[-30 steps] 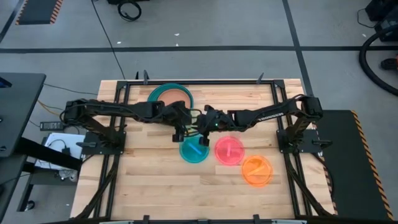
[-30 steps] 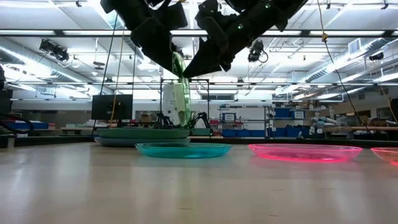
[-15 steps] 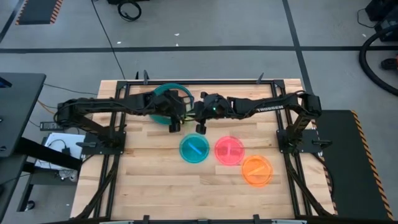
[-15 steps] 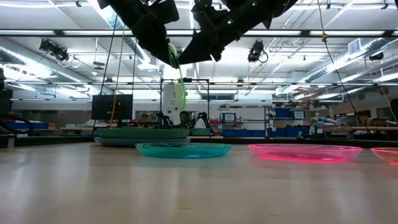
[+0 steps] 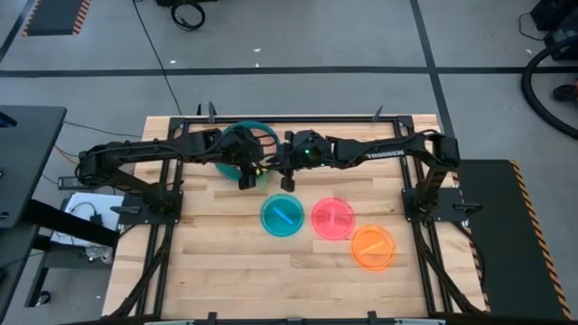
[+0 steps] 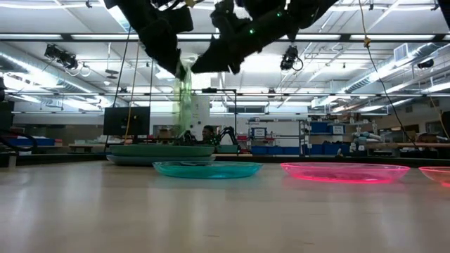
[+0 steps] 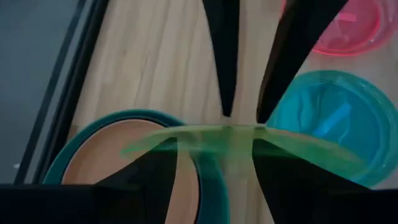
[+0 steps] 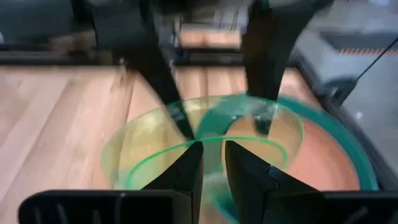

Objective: Stack plastic plates
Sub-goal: Stack the light green plate on top of the brown plate, then stack the light blue plate on top of the light green plate

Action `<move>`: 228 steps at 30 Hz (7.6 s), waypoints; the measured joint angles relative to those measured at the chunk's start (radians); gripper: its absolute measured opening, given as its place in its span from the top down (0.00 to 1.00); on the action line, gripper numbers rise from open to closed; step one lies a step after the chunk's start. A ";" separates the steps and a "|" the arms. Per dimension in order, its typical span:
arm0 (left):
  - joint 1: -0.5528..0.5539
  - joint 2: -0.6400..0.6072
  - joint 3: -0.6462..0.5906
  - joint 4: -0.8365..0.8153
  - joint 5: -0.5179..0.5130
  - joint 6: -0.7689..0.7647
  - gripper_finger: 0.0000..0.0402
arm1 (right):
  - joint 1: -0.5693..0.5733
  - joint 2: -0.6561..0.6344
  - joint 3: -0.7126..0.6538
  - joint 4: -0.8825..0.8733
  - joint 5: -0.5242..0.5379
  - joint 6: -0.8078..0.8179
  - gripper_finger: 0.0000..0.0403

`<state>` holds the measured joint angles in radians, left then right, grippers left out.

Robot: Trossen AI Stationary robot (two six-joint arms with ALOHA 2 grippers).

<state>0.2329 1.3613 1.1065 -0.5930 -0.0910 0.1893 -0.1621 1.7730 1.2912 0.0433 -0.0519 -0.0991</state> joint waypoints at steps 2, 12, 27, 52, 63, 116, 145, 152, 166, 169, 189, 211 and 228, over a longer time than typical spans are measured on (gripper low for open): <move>0.003 0.000 0.001 -0.012 -0.010 -0.009 0.46 | -0.005 0.026 0.001 0.049 -0.010 0.000 0.80; 0.059 -0.002 -0.167 0.015 -0.001 -0.065 0.46 | -0.046 0.075 -0.001 -0.017 -0.019 0.018 0.80; -0.164 -0.022 -0.239 -0.163 0.143 -0.227 0.46 | 0.013 0.075 -0.003 -0.237 -0.053 0.080 0.80; -0.805 0.278 -0.266 -0.085 -0.334 -0.832 0.46 | 0.179 0.074 -0.005 -0.250 0.321 0.174 0.80; -0.817 0.325 -0.262 -0.111 -0.326 -0.833 0.75 | 0.194 0.074 -0.005 -0.241 0.316 0.170 0.80; -0.103 0.193 -0.068 -0.118 -0.329 0.207 1.00 | 0.435 0.074 -0.005 -0.647 0.519 0.442 0.80; -0.140 0.200 -0.068 -0.083 -0.112 0.237 0.59 | 0.463 0.072 -0.027 -0.609 0.506 0.471 0.80; -0.319 0.239 -0.069 -0.067 -0.089 0.289 0.59 | 0.462 0.071 -0.053 -0.584 0.464 0.482 0.80; -0.505 0.412 -0.068 0.098 -0.160 0.535 0.64 | 0.537 0.062 -0.053 -0.650 0.530 0.645 0.80; -0.495 0.430 -0.068 0.112 -0.160 0.538 0.65 | 0.547 0.059 -0.053 -0.653 0.531 0.657 0.80; -0.489 0.435 -0.069 0.039 -0.213 0.469 0.98 | 0.566 0.048 -0.053 -0.613 0.611 0.675 0.80; -0.274 0.122 -0.068 -0.195 -0.374 0.368 1.00 | 0.595 0.008 -0.053 -0.608 0.691 0.658 0.80; 0.193 0.186 -0.068 -0.152 -0.133 0.347 0.99 | 0.595 0.008 -0.053 -0.586 0.690 0.642 0.80</move>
<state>0.4260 1.5477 1.0382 -0.7454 -0.2240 0.5364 0.4328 1.7813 1.2381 -0.5431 0.6381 0.5430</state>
